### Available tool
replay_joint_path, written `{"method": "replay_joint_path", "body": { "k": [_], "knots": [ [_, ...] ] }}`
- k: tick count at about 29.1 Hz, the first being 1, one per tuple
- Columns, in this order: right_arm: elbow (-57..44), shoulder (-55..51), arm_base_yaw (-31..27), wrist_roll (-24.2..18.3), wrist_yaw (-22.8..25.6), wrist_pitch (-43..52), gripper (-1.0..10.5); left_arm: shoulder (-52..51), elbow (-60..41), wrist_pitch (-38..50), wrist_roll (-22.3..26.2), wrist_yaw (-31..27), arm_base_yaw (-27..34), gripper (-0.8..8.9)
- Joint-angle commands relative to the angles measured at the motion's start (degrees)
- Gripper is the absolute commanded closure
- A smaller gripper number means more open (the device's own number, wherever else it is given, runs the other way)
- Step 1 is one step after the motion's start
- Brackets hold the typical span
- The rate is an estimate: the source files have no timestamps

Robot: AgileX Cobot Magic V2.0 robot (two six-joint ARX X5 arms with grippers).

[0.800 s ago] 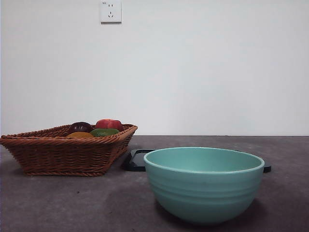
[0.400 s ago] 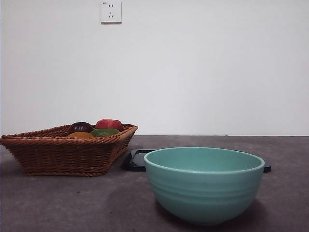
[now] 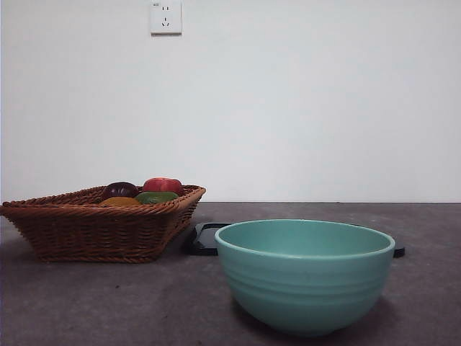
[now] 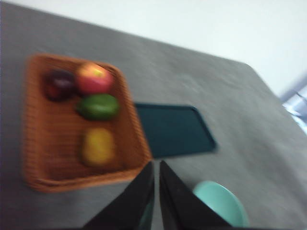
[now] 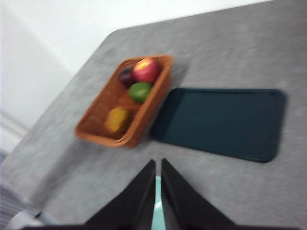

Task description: Pick up the wifruite, put it on the bowl, pick up the plate, put it on desk

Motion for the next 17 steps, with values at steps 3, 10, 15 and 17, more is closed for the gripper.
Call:
{"method": "replay_joint_path", "body": {
  "k": [3, 10, 15, 17],
  "knots": [
    [2.62, 1.81, 2.58, -2.45, -1.73, 0.2, 9.4, 4.17, 2.67, -0.61, 1.03, 5.29, -1.18, 7.96],
    [2.99, 2.27, 4.98, -5.66, -2.67, -2.4, 9.3, 7.32, 3.02, -0.96, 1.75, 5.49, -3.41, 7.94],
    [2.99, 2.25, 4.98, -6.38, -2.62, -5.22, 9.3, 7.48, 3.02, -0.94, 1.92, 5.49, -3.65, 7.18],
    [2.99, 2.25, 4.98, -6.91, -2.62, -5.9, 9.3, 7.5, 3.02, -0.94, 1.95, 5.49, -3.65, 5.95]
  ]
}}
